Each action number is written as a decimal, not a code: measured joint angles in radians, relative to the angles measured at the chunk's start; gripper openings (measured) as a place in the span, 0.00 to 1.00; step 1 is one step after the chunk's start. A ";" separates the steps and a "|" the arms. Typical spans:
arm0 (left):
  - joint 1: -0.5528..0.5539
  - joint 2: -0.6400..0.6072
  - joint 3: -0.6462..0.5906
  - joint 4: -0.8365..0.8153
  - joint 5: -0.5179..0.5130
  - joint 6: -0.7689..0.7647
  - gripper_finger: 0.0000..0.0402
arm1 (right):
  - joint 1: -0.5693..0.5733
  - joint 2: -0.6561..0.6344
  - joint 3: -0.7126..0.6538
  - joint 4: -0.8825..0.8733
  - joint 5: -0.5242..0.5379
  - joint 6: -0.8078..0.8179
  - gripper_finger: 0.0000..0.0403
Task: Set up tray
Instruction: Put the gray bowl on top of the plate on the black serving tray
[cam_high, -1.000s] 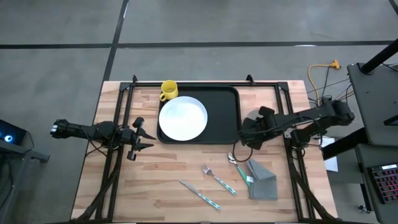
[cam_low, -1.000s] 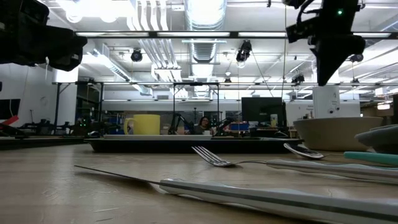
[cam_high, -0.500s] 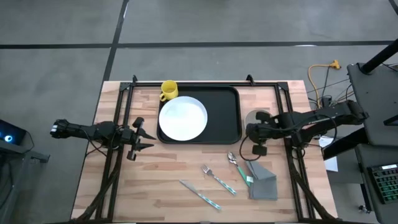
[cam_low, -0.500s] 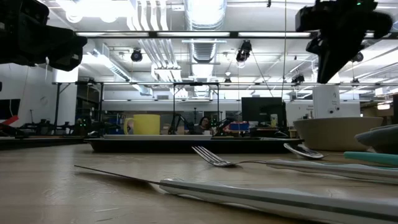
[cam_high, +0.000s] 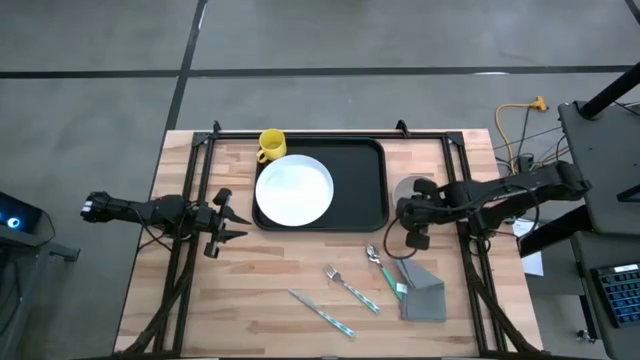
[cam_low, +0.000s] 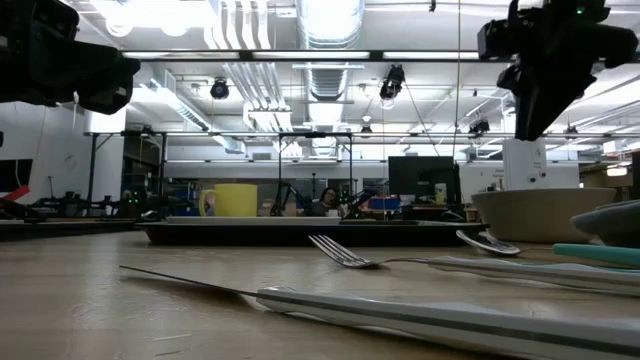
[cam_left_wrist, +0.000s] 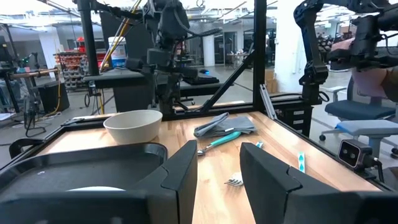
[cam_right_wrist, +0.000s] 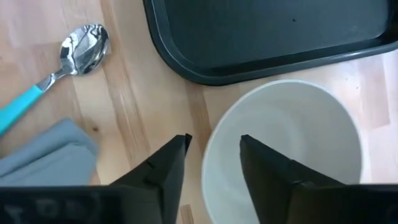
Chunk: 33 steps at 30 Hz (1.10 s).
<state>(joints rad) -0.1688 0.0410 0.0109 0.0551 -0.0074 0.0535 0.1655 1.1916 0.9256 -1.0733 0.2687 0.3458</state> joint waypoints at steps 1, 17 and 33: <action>0.000 0.000 0.000 0.000 0.000 0.000 0.25 | 0.000 0.008 -0.002 0.000 0.000 0.002 0.40; 0.000 0.000 0.000 0.000 0.000 0.000 0.25 | -0.019 0.027 -0.158 0.037 -0.061 0.063 0.48; 0.000 0.000 0.000 0.000 0.000 0.000 0.25 | -0.096 0.028 -0.230 0.109 -0.076 0.044 0.27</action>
<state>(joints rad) -0.1688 0.0406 0.0109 0.0555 -0.0071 0.0532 0.0699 1.2194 0.6960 -0.9645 0.1927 0.3900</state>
